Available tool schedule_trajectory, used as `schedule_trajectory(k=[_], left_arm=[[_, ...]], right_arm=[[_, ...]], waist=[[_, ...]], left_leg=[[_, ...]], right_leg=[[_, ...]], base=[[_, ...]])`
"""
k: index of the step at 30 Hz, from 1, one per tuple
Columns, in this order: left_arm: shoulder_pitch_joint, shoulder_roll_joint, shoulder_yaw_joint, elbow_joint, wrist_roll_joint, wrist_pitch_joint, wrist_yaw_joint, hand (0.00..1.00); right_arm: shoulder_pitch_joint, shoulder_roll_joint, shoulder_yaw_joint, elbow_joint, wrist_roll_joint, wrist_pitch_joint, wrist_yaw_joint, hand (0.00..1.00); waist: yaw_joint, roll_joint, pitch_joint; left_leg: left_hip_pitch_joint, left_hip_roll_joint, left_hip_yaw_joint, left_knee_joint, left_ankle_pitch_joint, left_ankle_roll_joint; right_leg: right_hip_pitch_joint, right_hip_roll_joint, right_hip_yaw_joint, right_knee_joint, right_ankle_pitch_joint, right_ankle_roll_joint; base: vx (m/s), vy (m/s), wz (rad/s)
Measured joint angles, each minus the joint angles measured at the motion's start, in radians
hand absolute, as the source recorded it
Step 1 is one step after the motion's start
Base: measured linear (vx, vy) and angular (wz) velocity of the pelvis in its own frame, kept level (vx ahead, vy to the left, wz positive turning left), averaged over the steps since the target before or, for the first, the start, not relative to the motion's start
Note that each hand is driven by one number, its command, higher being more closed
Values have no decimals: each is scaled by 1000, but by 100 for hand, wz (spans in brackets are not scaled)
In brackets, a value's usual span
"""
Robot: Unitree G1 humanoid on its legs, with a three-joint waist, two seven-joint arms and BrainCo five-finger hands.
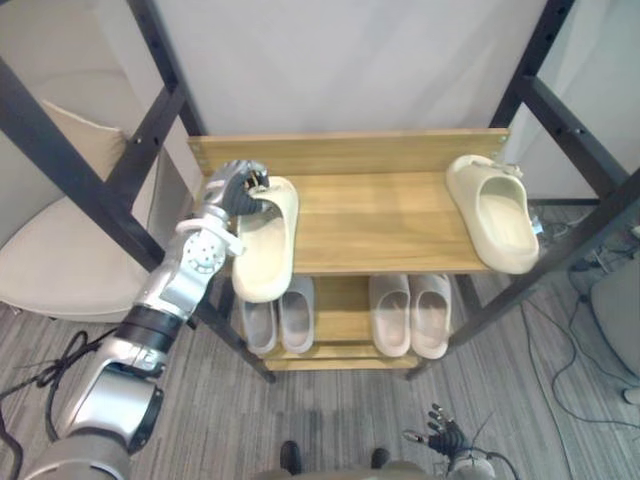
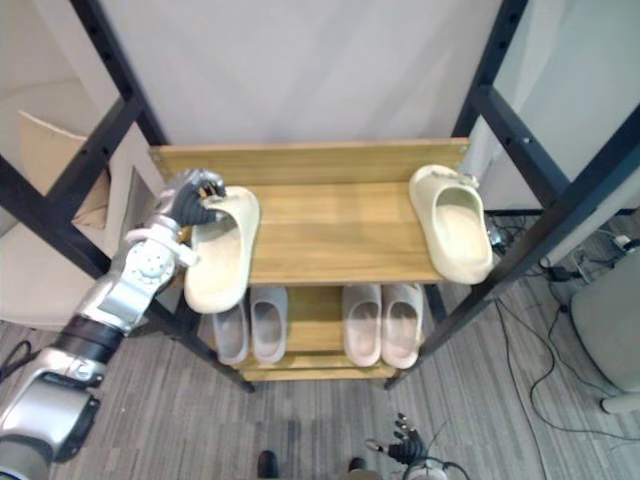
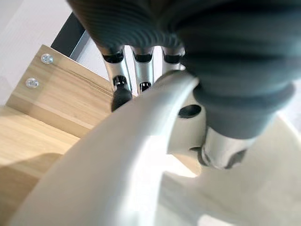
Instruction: Organize the slippers on the shoe rack
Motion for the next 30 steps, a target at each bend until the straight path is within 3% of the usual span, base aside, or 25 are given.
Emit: schedule_trajectory(k=[7,12,21,30], left_arm=[[-48,-23,-44,14,-28,0,0,100],[-107,-78,-102,49,-26,0,4,100],[-264,-211,-143,84,-17,1,44,100],[-384,-255,-167,199,5,9,82,100]], right_arm=[[0,0,-2,2,0,1,0,0],[0,0,-11,3,1,1,0,0],[2,-10,-39,1,2,1,-2,0],[28,-9,-69,-63,14,1,-7,0]], waist=[[-8,0,0],[-34,4,2],[-63,40,27],[-87,63,62]], left_leg=[[7,-1,9,1,0,0],[13,-4,13,4,0,0],[11,-3,65,5,-1,2],[-12,1,124,16,-9,11]], right_leg=[[4,-1,7,-5,6,-1],[14,-5,11,-15,15,2],[-41,-6,94,24,19,9],[-126,-5,168,90,16,14]], base=[[0,0,-3],[-1,1,-2],[-9,15,-23],[-29,3,-25]])
